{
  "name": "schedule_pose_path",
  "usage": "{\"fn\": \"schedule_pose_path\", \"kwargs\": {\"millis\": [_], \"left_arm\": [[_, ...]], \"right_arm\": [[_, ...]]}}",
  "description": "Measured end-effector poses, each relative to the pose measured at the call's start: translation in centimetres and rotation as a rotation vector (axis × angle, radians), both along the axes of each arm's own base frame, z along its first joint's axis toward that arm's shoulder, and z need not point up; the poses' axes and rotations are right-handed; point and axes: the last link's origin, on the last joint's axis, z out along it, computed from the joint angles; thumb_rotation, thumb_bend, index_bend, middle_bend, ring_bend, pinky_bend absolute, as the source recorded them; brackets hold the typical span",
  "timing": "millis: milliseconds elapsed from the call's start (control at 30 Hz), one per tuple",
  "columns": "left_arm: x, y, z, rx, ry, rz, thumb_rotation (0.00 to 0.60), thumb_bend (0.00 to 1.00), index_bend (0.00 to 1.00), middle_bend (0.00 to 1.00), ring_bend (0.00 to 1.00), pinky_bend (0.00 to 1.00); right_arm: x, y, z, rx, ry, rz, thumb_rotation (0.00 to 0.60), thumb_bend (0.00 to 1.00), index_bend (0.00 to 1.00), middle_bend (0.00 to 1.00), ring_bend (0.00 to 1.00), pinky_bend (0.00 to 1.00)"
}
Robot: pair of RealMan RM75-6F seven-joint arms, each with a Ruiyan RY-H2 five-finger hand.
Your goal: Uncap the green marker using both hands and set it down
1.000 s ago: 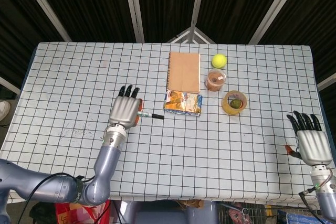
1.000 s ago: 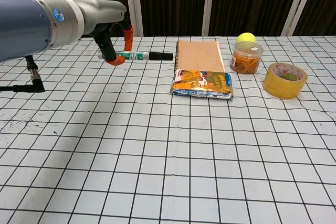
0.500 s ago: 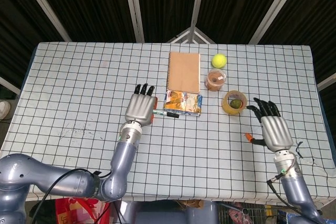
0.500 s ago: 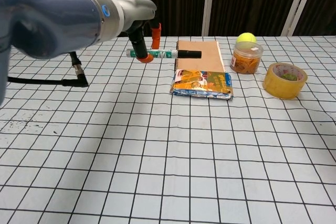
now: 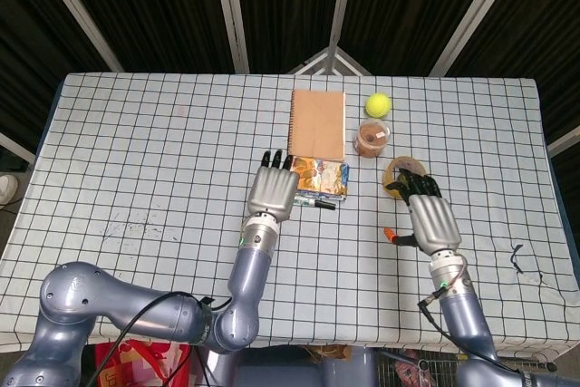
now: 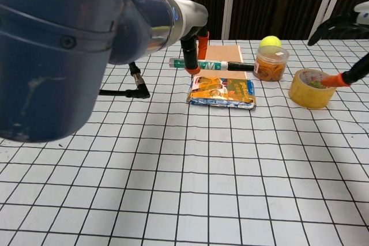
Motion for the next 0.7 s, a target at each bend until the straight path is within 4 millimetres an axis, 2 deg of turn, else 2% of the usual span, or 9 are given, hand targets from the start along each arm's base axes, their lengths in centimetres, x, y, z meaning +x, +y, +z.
{"fn": "schedule_pose_path", "kwargs": {"millis": [67,267,700], "left_arm": [[0.1,0.0,-0.1,0.003,-0.001,0.003,0.6,0.53,0.55,0.09,0.0,0.0],[0.2,0.2,-0.6,0.011,-0.015,0.013,0.6,0.53,0.55,0.09,0.0,0.0],[0.9,-0.1,-1.4,0.009,-0.043,-0.013,0.6,0.53,0.55,0.09,0.0,0.0]], "right_arm": [[1.9,0.0,-0.6,0.011,-0.001,0.045,0.6,0.26,0.3,0.08,0.08,0.04],[4.4,0.0,-1.5,-0.001,-0.047,0.121,0.6,0.26,0.36,0.08,0.08,0.04],[5.9,-1.4,-3.3,-0.022,-0.04,0.088,0.6,0.26,0.41,0.08,0.08,0.04]]}}
